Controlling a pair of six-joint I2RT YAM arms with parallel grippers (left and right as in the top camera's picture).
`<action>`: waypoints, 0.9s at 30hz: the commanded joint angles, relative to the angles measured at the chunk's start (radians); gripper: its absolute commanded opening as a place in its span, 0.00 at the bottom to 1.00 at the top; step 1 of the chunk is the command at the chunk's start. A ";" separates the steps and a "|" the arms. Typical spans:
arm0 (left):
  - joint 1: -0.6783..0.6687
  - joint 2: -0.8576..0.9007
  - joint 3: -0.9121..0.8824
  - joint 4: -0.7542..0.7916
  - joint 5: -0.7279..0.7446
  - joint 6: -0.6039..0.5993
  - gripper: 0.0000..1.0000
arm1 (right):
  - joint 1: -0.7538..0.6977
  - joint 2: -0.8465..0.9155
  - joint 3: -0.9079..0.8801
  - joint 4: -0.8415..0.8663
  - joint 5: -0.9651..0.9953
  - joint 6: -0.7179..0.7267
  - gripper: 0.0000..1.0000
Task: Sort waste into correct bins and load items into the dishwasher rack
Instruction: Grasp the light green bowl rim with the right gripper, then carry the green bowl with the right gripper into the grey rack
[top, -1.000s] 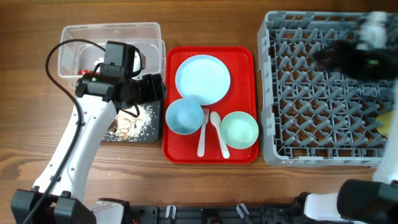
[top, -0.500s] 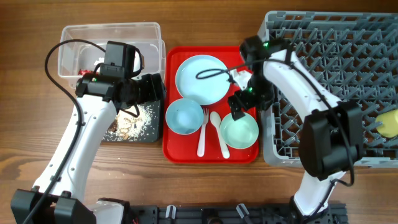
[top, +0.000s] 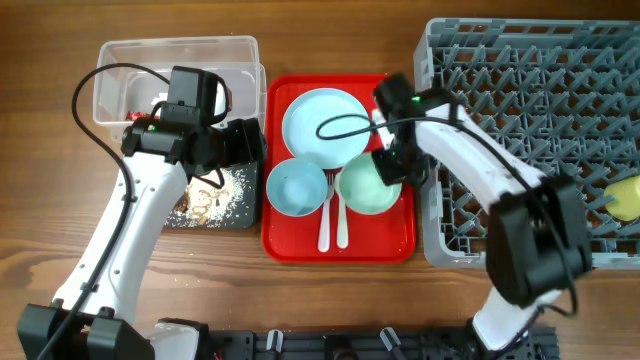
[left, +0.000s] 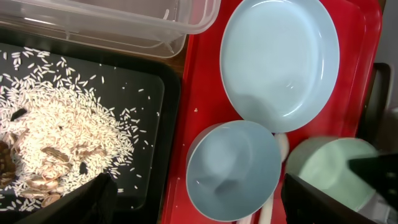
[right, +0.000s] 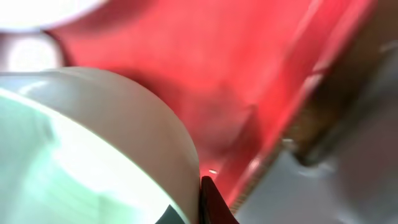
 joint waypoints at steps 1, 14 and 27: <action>-0.002 -0.016 -0.006 -0.001 -0.013 -0.010 0.86 | -0.022 -0.160 0.041 0.002 0.133 0.048 0.04; -0.002 -0.016 -0.006 0.000 -0.013 -0.009 0.89 | -0.523 -0.344 0.039 0.860 0.923 -0.359 0.04; -0.002 -0.016 -0.006 -0.001 -0.013 -0.010 0.89 | -0.805 0.222 0.039 1.439 1.186 -0.733 0.04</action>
